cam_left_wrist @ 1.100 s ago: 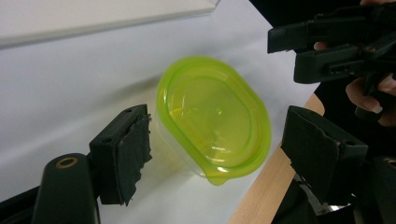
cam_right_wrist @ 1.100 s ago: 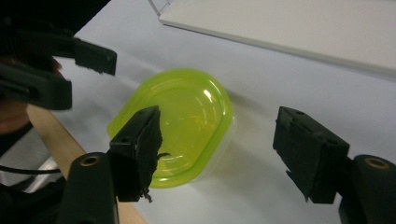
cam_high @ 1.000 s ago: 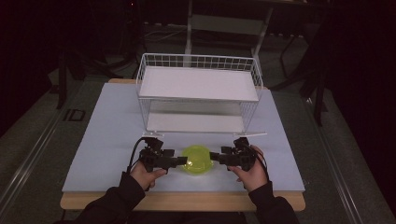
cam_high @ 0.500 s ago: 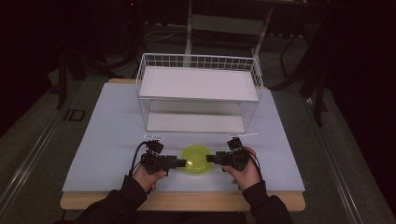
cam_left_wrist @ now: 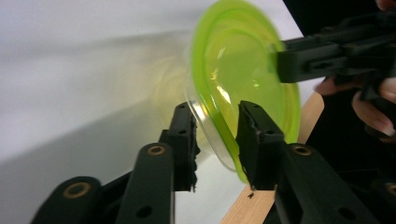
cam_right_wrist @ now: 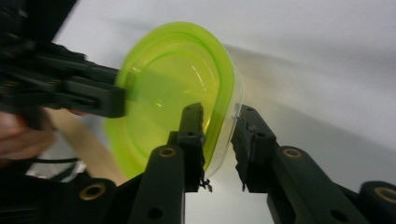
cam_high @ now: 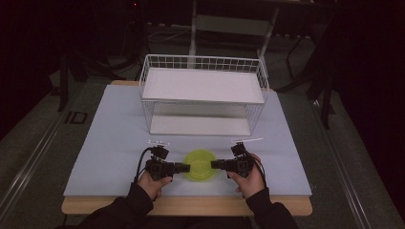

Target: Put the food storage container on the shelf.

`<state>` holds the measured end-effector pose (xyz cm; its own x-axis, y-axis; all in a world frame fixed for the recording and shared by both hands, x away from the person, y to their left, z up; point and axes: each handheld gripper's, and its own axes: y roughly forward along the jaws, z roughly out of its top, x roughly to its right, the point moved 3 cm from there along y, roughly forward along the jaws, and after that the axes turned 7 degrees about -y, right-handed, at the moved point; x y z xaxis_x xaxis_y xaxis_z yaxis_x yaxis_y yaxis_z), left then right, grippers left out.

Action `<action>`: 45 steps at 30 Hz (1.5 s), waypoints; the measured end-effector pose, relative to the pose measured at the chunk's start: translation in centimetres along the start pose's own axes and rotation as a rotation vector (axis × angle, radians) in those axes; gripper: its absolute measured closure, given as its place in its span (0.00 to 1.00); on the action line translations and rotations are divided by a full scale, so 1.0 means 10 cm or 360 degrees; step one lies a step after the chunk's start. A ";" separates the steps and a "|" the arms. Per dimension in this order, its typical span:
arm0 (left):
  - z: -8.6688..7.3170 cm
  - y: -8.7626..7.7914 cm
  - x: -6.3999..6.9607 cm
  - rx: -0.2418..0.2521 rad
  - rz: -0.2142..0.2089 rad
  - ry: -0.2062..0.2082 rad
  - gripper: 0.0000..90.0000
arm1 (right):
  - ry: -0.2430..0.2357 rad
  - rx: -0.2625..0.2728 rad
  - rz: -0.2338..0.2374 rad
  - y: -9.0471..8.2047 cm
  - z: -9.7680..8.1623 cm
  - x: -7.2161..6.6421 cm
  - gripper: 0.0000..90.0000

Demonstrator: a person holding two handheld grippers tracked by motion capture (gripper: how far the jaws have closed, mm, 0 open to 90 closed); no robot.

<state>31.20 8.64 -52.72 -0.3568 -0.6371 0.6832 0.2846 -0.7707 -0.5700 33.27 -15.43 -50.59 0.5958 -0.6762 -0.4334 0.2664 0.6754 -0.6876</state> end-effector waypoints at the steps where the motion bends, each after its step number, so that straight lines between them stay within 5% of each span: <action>1: 0.00 -0.01 0.00 0.0005 0.0006 -0.0004 0.81 | 0.0018 0.0012 0.0021 -0.01 0.00 -0.02 0.86; 5: 0.00 -0.06 0.04 0.0036 0.0018 -0.0008 0.89 | -0.0083 0.0033 -0.0056 -0.05 -0.01 -0.13 0.89; 20: 0.20 -0.41 0.35 0.0189 -0.0015 0.0103 0.90 | -0.0236 0.0214 -0.0084 -0.40 0.27 -0.39 0.89; 34: 0.50 -0.72 0.65 0.0283 -0.0033 0.0178 0.91 | -0.0289 0.0357 -0.0064 -0.68 0.56 -0.55 0.89; 45: 0.83 -0.90 0.91 0.0365 -0.0022 0.0225 0.91 | -0.0349 0.0470 -0.0134 -0.93 0.90 -0.65 0.89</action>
<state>32.77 9.71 -37.58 -0.4781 -0.6313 0.6107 0.4671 -0.7715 -0.4319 33.73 -14.68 -36.09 0.7019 -0.6757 -0.2253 0.5095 0.6973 -0.5041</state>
